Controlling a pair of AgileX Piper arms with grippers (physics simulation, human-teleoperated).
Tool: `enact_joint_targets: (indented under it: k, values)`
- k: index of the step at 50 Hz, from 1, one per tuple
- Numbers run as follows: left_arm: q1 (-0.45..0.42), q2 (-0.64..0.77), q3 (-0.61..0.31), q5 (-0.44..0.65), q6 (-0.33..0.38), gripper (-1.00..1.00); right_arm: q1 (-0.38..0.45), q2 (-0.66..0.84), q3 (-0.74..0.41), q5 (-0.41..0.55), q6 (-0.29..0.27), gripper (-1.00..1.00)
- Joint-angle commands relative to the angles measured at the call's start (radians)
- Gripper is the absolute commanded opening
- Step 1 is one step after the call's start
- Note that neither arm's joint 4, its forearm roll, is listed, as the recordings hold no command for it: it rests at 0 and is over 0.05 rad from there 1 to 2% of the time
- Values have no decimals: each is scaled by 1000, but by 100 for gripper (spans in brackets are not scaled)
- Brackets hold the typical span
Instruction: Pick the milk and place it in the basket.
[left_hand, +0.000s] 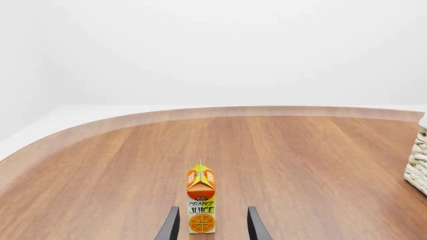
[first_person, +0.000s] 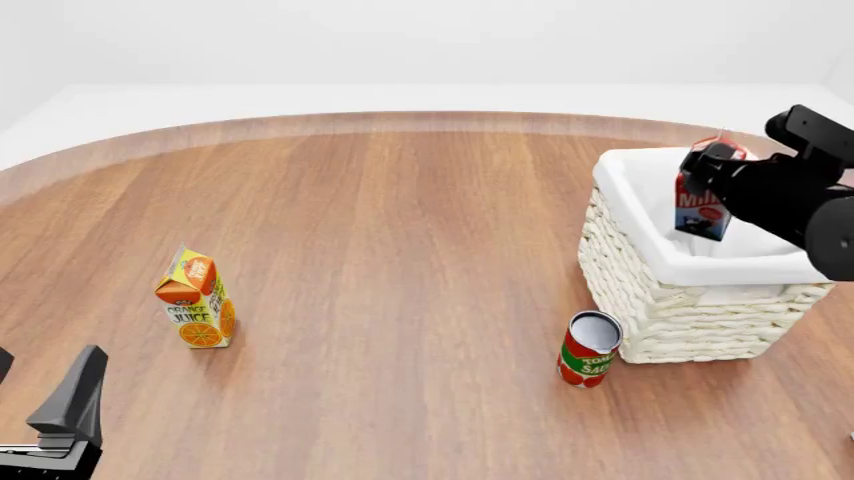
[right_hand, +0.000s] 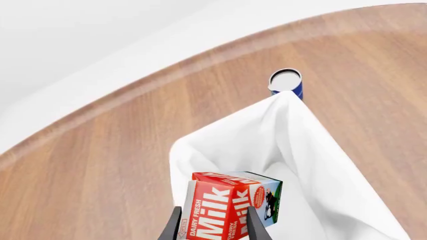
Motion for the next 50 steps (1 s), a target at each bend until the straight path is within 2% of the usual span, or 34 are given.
enact_joint_targets:
  k: [1, 33, 50]
  values:
    - [0, 0, 0, 0, 0, 100, -8, 49, -27, -40, 19, -100]
    - [0, 0, 0, 0, 0, 100, -11, 162, -43, -90, 37, -100]
    - [0, 0, 0, 0, 0, 100, -18, 211, -60, -99, 28, -100]
